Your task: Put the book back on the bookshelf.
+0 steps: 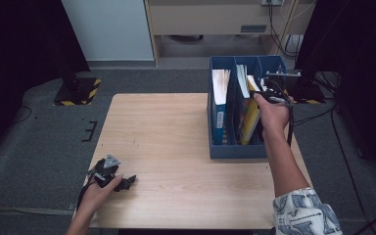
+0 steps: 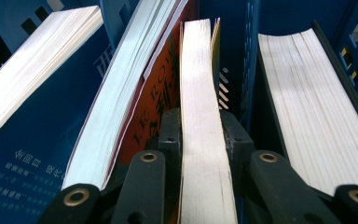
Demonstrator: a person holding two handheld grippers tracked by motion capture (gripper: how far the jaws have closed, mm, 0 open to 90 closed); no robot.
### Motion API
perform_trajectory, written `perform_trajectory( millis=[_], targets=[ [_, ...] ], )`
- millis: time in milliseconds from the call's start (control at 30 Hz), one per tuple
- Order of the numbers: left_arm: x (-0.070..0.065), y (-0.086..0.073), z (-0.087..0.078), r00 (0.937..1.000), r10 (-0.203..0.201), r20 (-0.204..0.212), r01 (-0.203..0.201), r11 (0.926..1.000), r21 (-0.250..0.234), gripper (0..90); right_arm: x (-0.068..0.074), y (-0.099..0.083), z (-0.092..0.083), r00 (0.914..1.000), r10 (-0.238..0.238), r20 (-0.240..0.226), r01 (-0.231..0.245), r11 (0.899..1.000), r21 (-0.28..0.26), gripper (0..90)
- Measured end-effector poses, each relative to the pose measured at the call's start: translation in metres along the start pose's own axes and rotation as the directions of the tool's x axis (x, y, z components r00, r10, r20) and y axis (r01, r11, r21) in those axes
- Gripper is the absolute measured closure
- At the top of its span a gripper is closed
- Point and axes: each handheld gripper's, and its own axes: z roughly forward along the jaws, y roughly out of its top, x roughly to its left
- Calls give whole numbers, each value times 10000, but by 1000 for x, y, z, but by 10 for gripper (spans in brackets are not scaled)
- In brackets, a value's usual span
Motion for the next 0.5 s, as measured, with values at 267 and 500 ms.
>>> perform_trajectory(
  millis=[267,500],
  targets=[
    [0,0,0,10000,43,6,-43,10000,2,0,0,4,5,9999,107,85,-106,9998,-175,744],
    [0,0,0,10000,52,14,-52,10000,6,0,2,8,6,9999,119,35,-118,9995,-304,744]
  ],
)
